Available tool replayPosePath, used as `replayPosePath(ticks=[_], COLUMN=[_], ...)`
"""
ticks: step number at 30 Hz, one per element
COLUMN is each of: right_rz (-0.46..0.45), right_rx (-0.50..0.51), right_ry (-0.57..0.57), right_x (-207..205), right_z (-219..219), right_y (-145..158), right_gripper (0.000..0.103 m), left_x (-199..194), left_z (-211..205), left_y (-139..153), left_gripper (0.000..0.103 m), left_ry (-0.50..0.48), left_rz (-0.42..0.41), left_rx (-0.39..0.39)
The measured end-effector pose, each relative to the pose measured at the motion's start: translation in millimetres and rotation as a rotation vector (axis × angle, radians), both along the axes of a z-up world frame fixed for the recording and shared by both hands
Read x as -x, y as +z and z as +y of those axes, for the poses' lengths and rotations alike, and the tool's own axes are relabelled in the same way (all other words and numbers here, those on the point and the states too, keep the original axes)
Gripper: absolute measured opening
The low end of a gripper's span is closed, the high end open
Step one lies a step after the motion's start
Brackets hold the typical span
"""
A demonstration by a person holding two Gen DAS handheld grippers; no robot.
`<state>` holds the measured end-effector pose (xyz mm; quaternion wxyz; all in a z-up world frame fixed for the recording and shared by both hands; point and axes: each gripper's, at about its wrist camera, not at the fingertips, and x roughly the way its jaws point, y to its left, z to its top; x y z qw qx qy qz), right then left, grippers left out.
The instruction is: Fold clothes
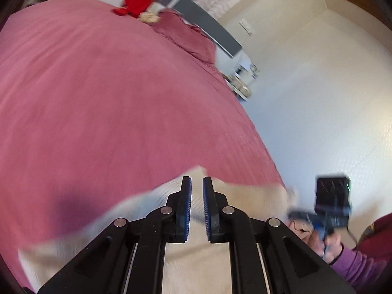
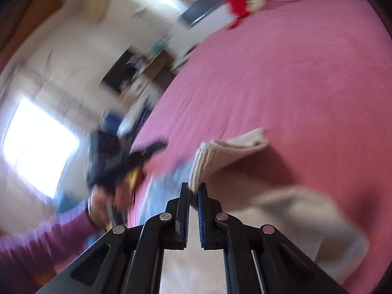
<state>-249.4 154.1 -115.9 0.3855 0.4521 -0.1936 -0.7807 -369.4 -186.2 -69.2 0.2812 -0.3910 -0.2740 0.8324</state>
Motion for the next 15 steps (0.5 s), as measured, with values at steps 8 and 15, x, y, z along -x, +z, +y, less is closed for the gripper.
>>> replayPosePath(ticks=[8, 15], right_rz=[-0.091, -0.082], right_rx=[-0.291, -0.064], right_ry=[0.064, -0.283], right_x=[-82, 10], right_z=[-8, 13], right_y=[-72, -29], right_gripper=[0.023, 0.047], left_x=[-111, -141], left_z=[3, 0], left_y=[-59, -58], left_gripper=[0.028, 0.038], left_ry=[-0.004, 0.124], left_rz=[-0.132, -0.067], left_rx=[0.144, 0.108])
